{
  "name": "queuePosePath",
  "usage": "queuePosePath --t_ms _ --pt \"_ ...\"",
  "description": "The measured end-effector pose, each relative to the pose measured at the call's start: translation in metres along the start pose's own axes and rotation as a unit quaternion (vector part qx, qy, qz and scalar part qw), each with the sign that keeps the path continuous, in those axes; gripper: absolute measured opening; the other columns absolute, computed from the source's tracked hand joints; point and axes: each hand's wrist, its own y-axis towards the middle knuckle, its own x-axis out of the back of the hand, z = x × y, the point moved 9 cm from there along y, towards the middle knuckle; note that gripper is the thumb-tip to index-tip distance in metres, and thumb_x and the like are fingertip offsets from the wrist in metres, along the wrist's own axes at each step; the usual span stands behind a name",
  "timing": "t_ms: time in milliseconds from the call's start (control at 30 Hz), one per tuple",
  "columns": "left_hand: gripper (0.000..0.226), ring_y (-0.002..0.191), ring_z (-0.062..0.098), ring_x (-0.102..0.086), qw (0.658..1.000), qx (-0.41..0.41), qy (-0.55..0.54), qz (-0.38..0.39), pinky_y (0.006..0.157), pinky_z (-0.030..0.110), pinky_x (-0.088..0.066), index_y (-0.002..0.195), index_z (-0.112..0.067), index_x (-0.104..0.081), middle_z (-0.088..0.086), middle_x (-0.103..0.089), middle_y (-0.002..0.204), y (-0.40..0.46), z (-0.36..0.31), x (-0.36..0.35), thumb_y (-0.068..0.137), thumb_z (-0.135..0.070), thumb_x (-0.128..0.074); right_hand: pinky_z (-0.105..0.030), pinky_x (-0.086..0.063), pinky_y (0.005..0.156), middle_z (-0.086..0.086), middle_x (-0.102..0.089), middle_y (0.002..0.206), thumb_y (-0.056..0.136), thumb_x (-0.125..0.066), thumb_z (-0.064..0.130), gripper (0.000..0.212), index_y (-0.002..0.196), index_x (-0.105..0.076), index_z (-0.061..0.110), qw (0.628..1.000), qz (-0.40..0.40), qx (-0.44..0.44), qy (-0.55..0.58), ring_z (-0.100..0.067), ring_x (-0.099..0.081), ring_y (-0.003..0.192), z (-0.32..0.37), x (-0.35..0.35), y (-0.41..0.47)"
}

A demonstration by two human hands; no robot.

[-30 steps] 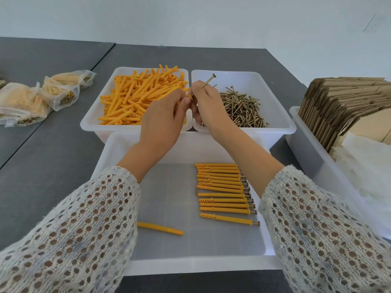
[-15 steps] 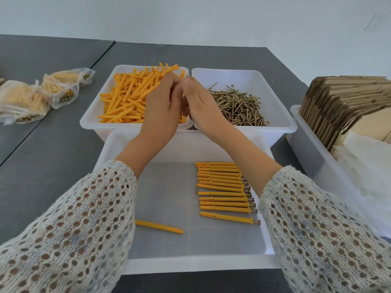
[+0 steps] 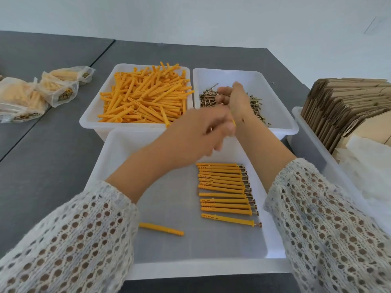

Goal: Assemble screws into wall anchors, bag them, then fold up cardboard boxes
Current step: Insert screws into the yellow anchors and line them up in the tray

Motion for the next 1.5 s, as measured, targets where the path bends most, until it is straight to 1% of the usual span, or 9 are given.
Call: queuePosePath --t_ms 100,200,333,467,700,900,1067,1333,1500 --pt "0.02 0.06 0.006 -0.065 0.99 0.038 0.049 0.123 0.067 0.033 -0.056 0.085 -0.029 -0.058 -0.007 -0.069 0.069 -0.008 0.007 -0.033 0.102 -0.03 -0.048 -0.02 -0.03 0.046 -0.001 -0.043 0.058 0.106 -0.027 0.031 0.04 0.083 -0.053 0.01 0.994 0.02 -0.051 0.096 -0.013 -0.031 0.041 -0.007 0.004 0.003" --pt "0.018 0.064 0.002 -0.06 0.97 0.031 0.122 0.206 0.066 0.03 -0.05 0.087 -0.031 -0.055 -0.01 -0.067 0.072 -0.015 0.008 -0.06 0.103 -0.035 -0.046 -0.02 -0.032 0.045 -0.002 -0.045 0.058 0.106 -0.027 0.029 0.042 0.081 -0.054 0.01 0.993 0.027 -0.058 0.099 -0.013 -0.034 0.041 -0.008 0.003 0.003" --pt "0.016 0.067 0.01 -0.046 0.95 0.002 0.175 0.258 0.06 0.03 -0.034 0.088 -0.026 -0.051 -0.015 -0.046 0.068 -0.025 0.003 -0.097 0.102 -0.035 -0.048 -0.021 -0.033 0.046 -0.002 -0.046 0.059 0.106 -0.027 0.028 0.04 0.083 -0.054 0.009 0.993 0.031 -0.061 0.092 -0.013 -0.036 0.042 -0.008 0.002 0.002" --pt "0.02 0.071 0.02 -0.047 0.939 0.0 0.185 0.289 0.058 0.031 -0.031 0.086 -0.018 -0.05 -0.009 -0.041 0.067 -0.035 0.005 -0.121 0.1 -0.032 -0.052 -0.021 -0.034 0.046 -0.002 -0.047 0.058 0.106 -0.027 0.028 0.039 0.084 -0.054 0.01 0.994 0.03 -0.061 0.09 -0.013 -0.037 0.041 -0.008 0.002 0.002" --pt "0.02 0.078 0.027 -0.056 0.919 -0.056 0.31 0.237 0.057 0.032 -0.031 0.089 -0.018 -0.044 0.006 -0.062 0.089 -0.033 -0.006 -0.123 0.099 -0.034 -0.049 -0.021 -0.034 0.046 -0.002 -0.047 0.059 0.105 -0.027 0.026 0.039 0.084 -0.054 0.01 0.995 0.029 -0.055 0.072 -0.013 -0.036 0.043 -0.008 0.002 0.002" --pt "0.023 0.065 0.015 -0.045 0.933 -0.062 0.241 0.26 0.052 0.028 -0.024 0.081 -0.023 -0.049 -0.007 -0.044 0.067 -0.038 -0.008 -0.122 0.092 -0.039 -0.06 -0.021 -0.035 0.046 -0.002 -0.047 0.06 0.105 -0.026 0.025 0.04 0.082 -0.055 0.01 0.997 0.031 -0.05 0.055 -0.012 -0.038 0.042 -0.007 0.001 0.003" --pt "0.023 0.066 0.011 -0.045 0.932 -0.093 0.16 0.311 0.052 0.024 -0.028 0.077 -0.027 -0.052 -0.012 -0.05 0.068 -0.048 -0.024 -0.133 0.088 -0.04 -0.067 -0.021 -0.035 0.046 -0.002 -0.048 0.059 0.105 -0.027 0.025 0.039 0.082 -0.055 0.01 0.997 0.028 -0.048 0.045 -0.012 -0.038 0.042 -0.007 0.001 0.002" --pt "0.029 0.069 0.016 -0.05 0.918 -0.104 0.235 0.301 0.051 0.027 -0.025 0.083 -0.022 -0.055 -0.01 -0.048 0.069 -0.049 -0.016 -0.139 0.083 -0.047 -0.071 -0.021 -0.034 0.047 -0.002 -0.046 0.063 0.105 -0.027 0.025 0.037 0.085 -0.054 0.01 0.998 0.027 -0.047 0.03 -0.013 -0.036 0.046 -0.007 0.0 0.002" --pt "0.032 0.064 0.015 -0.047 0.928 -0.087 0.234 0.278 0.05 0.027 -0.021 0.082 -0.024 -0.053 -0.009 -0.05 0.067 -0.045 -0.013 -0.141 0.083 -0.051 -0.07 -0.022 -0.034 0.048 -0.002 -0.046 0.063 0.105 -0.027 0.024 0.037 0.085 -0.054 0.01 0.998 0.025 -0.045 0.024 -0.013 -0.036 0.047 -0.007 0.0 0.001"
